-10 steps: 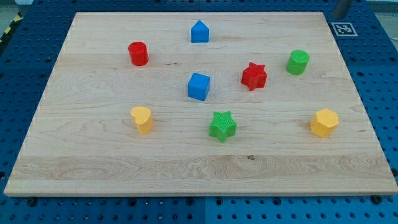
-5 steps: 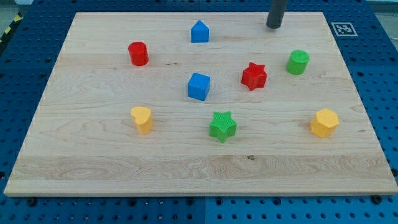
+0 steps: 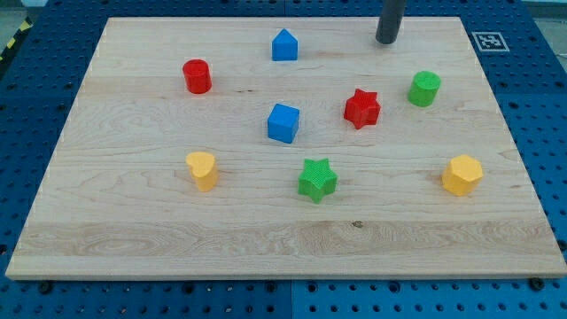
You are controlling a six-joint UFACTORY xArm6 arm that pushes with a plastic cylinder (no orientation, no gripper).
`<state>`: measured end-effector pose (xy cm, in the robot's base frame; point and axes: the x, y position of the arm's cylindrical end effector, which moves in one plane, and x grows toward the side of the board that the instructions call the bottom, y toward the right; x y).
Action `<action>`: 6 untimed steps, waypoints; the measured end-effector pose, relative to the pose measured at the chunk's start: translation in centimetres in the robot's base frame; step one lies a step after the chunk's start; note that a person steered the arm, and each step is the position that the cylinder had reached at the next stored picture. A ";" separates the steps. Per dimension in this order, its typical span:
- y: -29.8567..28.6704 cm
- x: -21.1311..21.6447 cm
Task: Point your arm at blue triangle
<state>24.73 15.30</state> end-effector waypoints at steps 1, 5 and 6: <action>-2.0 0.2; -11.9 0.6; -11.9 0.6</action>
<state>25.31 3.38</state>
